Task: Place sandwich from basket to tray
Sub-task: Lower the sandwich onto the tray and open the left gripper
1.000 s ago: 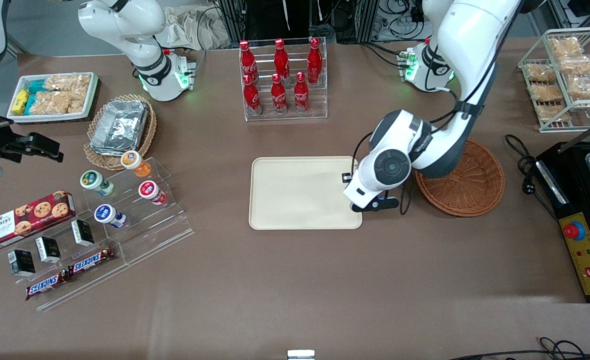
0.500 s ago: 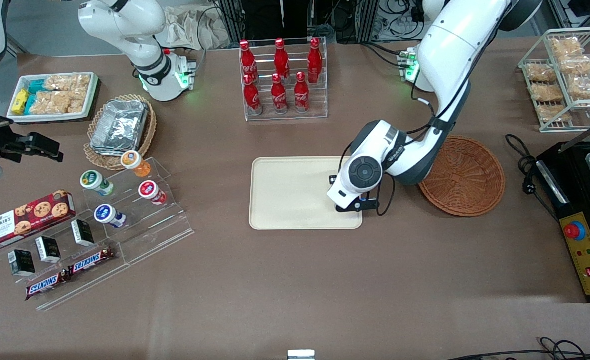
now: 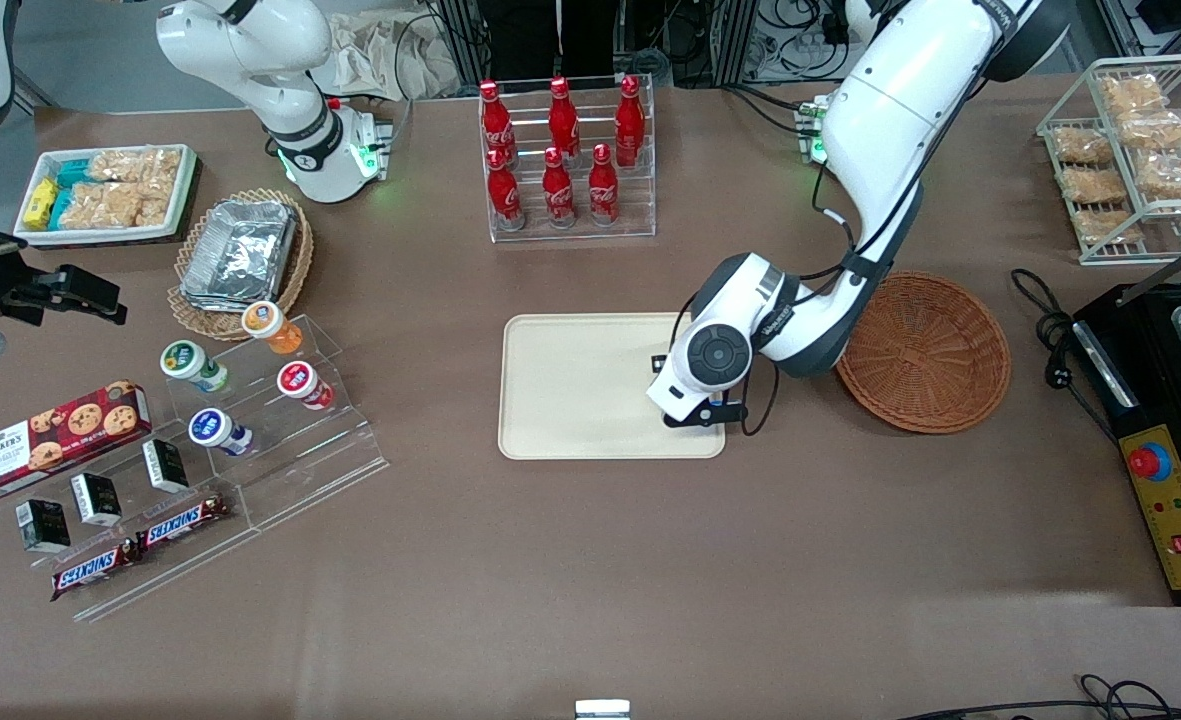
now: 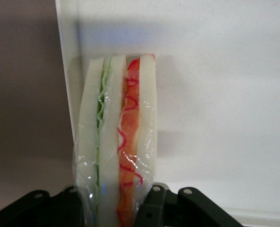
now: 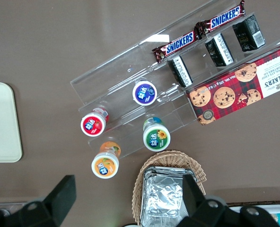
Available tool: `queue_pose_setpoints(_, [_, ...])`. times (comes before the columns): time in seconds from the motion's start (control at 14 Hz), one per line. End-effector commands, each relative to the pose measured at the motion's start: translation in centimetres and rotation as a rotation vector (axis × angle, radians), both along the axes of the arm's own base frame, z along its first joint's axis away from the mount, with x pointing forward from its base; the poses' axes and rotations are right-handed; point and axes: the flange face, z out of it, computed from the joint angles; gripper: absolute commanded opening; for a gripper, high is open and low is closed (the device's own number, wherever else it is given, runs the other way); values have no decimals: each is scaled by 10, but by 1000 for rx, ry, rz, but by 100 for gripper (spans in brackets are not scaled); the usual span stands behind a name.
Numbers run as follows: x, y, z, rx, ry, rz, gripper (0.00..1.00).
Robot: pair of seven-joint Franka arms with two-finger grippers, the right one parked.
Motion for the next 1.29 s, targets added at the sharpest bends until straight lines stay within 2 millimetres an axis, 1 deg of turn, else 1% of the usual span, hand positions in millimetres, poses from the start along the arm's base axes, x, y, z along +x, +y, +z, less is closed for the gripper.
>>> queue_pose_setpoints(0.0, [4,-5,-4,16,-13,7,36])
queue_pose_setpoints(0.29, [3,-5,-5,18,-9,5,37])
queue_pose_setpoints(0.36, [3,-5,-5,17,-11,5,40])
queue_pose_setpoints(0.43, [4,-4,-5,18,-11,5,64])
queue_pose_setpoints(0.5, [3,-4,-6,19,-10,4,100])
queue_pose_setpoints(0.71, [7,-1,4,17,-19,10,100])
queue_pose_setpoints(0.79, [10,0,13,15,-28,12,100])
queue_pose_setpoints(0.93, [13,1,43,10,-53,10,100])
queue_pose_setpoints(1.07, [16,4,85,11,-82,14,100])
queue_pose_setpoints(1.14, [17,8,104,12,-96,19,100])
queue_pose_setpoints(1.21, [19,17,121,14,-106,26,100])
